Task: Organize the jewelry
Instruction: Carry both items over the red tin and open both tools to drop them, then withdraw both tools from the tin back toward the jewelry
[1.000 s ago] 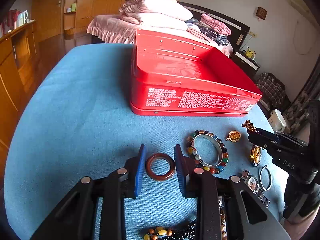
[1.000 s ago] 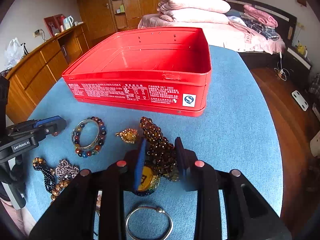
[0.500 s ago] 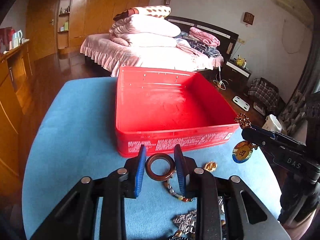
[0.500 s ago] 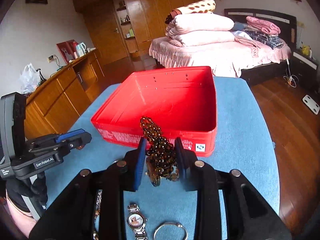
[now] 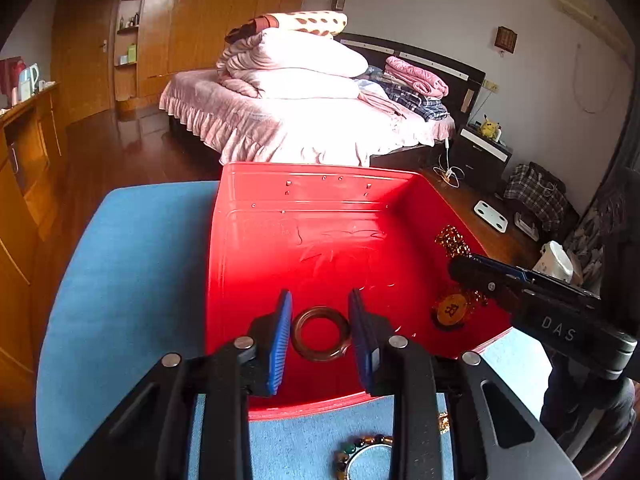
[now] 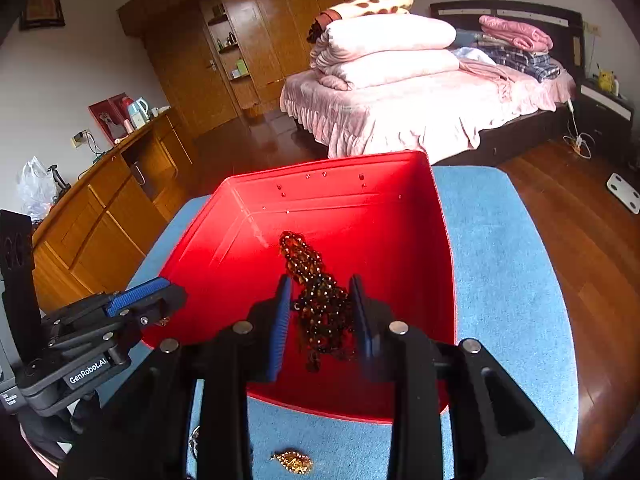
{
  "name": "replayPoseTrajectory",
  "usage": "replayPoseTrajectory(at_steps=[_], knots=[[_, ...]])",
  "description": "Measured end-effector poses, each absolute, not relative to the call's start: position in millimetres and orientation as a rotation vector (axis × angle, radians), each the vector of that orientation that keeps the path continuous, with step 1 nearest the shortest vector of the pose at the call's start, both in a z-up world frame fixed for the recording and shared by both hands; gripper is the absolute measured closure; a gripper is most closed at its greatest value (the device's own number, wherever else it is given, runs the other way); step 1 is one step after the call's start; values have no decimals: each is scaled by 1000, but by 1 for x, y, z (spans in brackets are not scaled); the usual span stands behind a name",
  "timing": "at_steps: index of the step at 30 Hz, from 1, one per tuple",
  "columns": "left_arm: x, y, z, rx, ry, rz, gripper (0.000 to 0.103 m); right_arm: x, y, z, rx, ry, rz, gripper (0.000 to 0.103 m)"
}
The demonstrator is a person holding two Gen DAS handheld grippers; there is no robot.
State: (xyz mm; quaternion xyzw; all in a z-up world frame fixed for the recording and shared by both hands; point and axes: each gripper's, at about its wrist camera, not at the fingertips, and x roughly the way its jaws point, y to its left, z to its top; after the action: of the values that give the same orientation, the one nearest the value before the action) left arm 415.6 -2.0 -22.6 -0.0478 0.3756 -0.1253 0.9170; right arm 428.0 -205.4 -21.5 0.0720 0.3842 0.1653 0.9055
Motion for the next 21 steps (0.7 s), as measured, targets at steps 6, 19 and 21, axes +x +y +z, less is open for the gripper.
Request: replayPoseTrajectory(at_steps=[6,19,21], knots=[[416,-4,-29,-86,781,-243,54,425,-203,-30,125,815,321,69],[354,-1,-16,-67,725,-207,45,367,-219,-7,110,714,335,62],[344,-3,-15,-56,716,-206,45,356,-217,-5,101,702,348,62]])
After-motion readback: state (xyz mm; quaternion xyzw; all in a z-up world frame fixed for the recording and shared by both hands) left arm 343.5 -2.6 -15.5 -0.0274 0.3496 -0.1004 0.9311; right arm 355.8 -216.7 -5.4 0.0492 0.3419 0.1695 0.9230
